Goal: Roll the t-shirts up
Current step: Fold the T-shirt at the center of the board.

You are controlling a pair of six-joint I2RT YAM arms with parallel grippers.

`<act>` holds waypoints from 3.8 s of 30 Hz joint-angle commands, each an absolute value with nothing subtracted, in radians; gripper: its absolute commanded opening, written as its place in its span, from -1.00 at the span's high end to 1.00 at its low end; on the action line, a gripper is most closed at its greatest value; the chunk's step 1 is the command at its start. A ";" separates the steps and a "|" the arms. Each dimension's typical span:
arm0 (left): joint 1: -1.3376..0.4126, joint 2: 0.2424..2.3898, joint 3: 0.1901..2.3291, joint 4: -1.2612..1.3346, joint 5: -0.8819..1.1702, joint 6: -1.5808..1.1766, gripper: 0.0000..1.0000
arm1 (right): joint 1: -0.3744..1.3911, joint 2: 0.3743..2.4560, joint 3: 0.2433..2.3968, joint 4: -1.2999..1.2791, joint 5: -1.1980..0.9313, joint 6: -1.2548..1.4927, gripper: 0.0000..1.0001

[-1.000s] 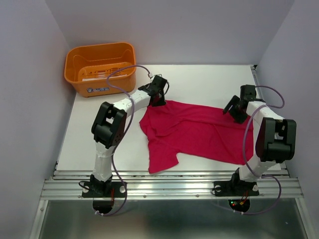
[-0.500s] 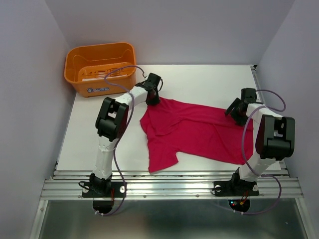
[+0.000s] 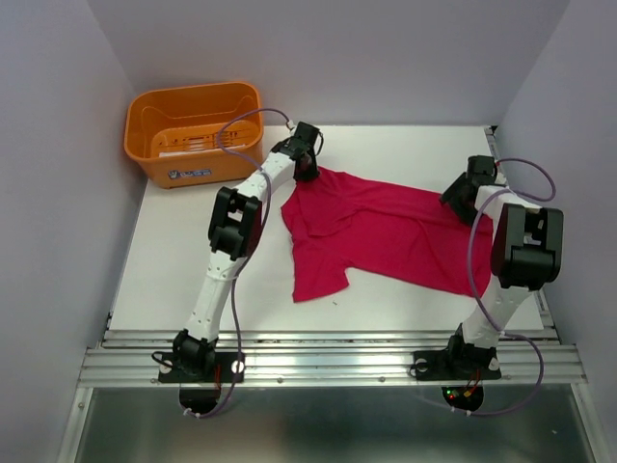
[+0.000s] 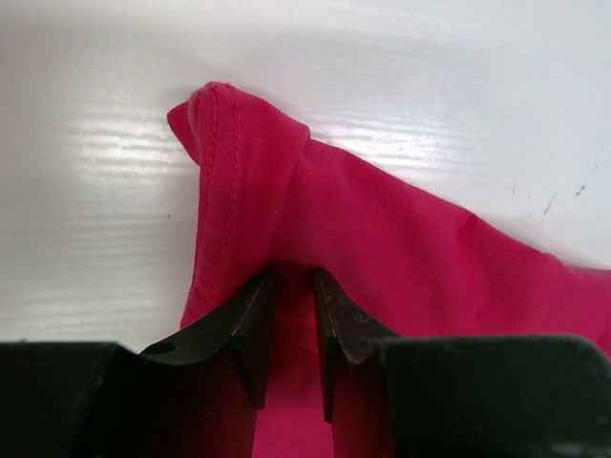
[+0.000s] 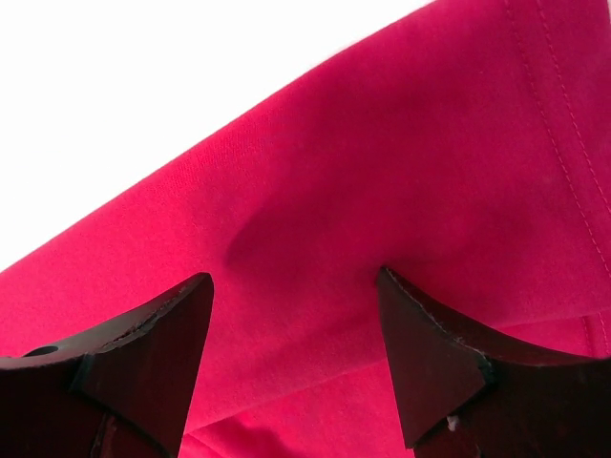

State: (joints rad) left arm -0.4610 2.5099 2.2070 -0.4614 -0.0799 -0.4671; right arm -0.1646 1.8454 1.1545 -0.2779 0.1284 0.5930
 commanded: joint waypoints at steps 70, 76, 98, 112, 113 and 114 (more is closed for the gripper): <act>-0.778 1.339 0.759 -0.328 0.078 -0.718 -0.15 | -0.173 0.992 0.669 -0.802 0.081 0.867 -0.68; -0.778 1.355 0.724 -0.324 0.068 -0.713 -0.33 | -0.173 0.988 0.667 -0.856 0.117 0.905 -0.69; -0.778 1.456 0.750 -0.261 0.138 -0.667 1.00 | -0.173 0.948 0.511 -0.718 0.176 1.043 -0.57; -0.730 1.292 0.819 -0.402 0.012 -0.650 1.00 | -0.204 0.948 0.485 -0.669 0.295 1.065 -0.40; -0.724 1.290 0.807 -0.403 0.014 -0.652 1.00 | -0.204 0.963 0.485 -0.669 0.295 1.066 -0.39; -0.712 1.284 0.801 -0.399 0.020 -0.650 1.00 | -0.213 0.966 0.486 -0.667 0.291 1.066 -0.39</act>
State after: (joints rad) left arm -0.7410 1.3170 0.8009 -0.3542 0.0456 -0.6716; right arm -0.1967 0.9493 0.4889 -0.7128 0.2497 1.0519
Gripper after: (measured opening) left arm 0.019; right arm 0.698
